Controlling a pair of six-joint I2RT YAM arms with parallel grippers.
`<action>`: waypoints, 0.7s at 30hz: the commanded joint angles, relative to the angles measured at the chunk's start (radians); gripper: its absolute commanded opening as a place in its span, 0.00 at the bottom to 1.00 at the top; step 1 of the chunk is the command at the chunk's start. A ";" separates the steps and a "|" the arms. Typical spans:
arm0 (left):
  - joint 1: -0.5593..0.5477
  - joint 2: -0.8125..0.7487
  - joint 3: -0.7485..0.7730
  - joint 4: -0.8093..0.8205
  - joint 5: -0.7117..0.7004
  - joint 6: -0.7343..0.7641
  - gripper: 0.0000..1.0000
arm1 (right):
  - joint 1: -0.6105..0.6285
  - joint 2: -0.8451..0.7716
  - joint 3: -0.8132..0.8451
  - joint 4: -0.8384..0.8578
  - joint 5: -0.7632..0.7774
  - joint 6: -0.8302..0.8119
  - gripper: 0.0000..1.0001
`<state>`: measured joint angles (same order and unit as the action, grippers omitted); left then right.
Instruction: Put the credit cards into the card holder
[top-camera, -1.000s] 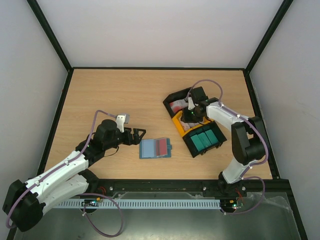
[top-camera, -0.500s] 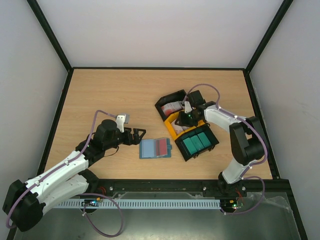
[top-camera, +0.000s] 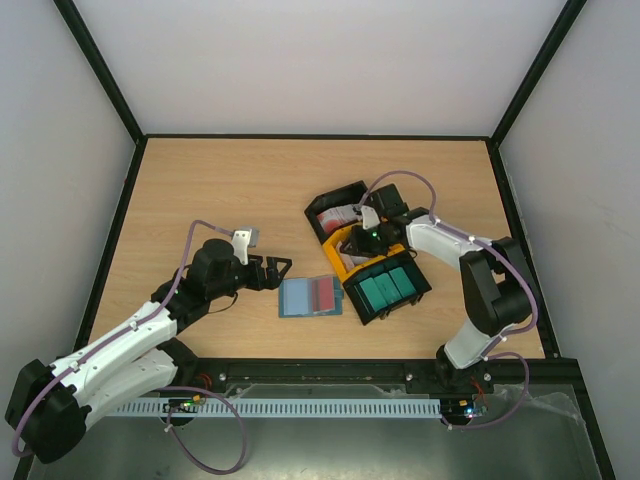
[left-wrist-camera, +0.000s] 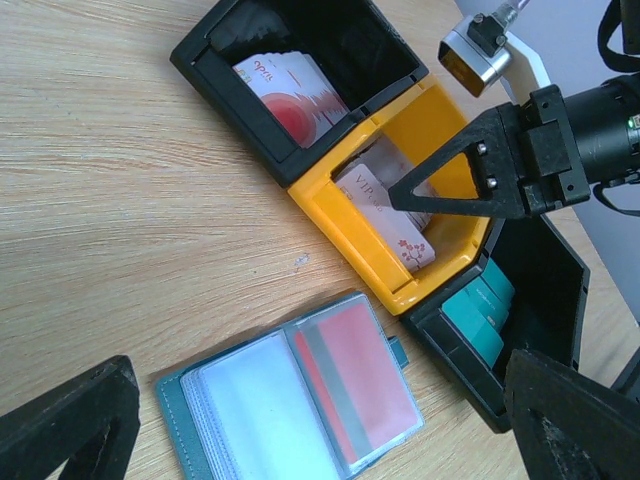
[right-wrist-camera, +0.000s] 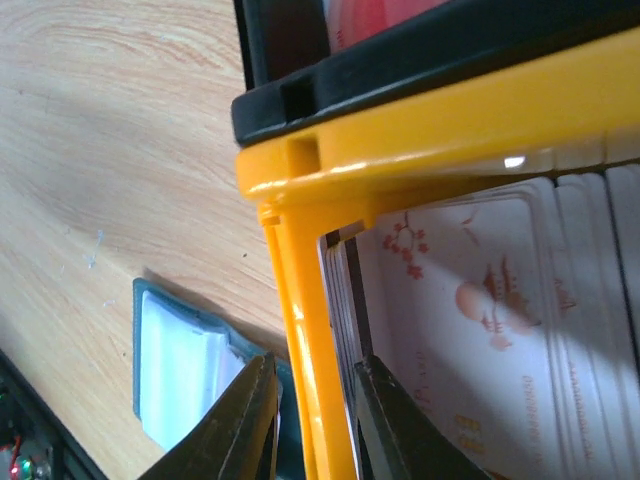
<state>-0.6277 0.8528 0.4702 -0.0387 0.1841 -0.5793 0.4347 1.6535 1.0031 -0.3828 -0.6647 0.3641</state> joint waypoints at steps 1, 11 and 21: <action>0.005 0.002 -0.005 0.002 0.006 0.007 1.00 | 0.015 -0.025 -0.016 0.012 -0.040 0.000 0.21; 0.004 0.005 -0.004 0.001 0.006 0.007 1.00 | 0.034 0.013 -0.009 0.016 -0.045 0.032 0.19; 0.005 0.019 -0.001 0.002 0.006 0.010 1.00 | 0.074 0.045 0.034 -0.019 0.049 0.044 0.30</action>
<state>-0.6277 0.8646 0.4702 -0.0387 0.1837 -0.5793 0.4835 1.6810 1.0031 -0.3779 -0.6872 0.4000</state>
